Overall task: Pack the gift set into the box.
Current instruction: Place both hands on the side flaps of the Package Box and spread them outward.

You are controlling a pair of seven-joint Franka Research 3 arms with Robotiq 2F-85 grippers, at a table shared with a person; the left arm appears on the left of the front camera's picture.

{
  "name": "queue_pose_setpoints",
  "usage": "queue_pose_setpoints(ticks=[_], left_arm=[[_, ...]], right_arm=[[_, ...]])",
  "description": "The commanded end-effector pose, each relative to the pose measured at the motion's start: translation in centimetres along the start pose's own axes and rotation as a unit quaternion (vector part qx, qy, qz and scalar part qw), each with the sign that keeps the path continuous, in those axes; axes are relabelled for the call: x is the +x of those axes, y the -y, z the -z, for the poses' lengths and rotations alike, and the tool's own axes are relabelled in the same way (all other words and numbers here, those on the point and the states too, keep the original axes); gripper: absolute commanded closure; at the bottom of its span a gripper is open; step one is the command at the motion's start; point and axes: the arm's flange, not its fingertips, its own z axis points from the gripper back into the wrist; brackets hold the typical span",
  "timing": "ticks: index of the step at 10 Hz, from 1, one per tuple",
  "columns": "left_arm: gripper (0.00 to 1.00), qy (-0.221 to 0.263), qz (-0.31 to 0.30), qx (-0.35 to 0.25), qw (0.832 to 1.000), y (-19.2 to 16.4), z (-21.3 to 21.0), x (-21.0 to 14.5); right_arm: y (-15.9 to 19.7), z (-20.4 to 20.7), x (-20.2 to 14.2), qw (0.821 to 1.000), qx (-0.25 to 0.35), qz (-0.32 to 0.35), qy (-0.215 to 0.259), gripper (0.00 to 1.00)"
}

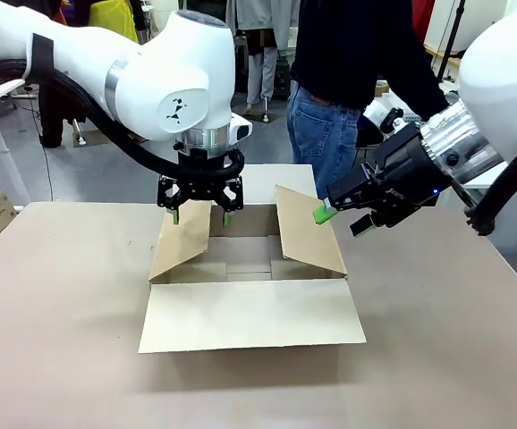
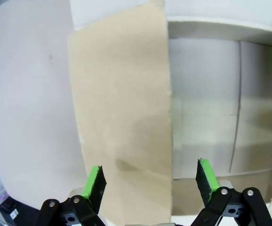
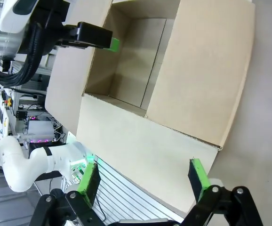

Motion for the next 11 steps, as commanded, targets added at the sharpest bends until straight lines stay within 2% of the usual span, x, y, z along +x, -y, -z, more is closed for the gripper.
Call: queue_pose_setpoints(ticks=[1,7,11], left_arm=[[0.00,0.017,-0.018,0.042,0.999,-0.7,0.1,-0.4],[0.00,0.037,-0.025,0.054,0.998,-3.6,-0.8,-0.8],[0.00,0.077,-0.058,0.046,0.994,-7.9,-3.6,-1.4]], right_arm=[[0.1,0.0,-0.2,1.000,0.001,-0.001,0.000,0.00],[0.1,0.0,-0.2,1.000,0.001,-0.001,0.000,0.00],[0.1,0.0,-0.2,1.000,0.001,-0.001,0.000,0.00]])
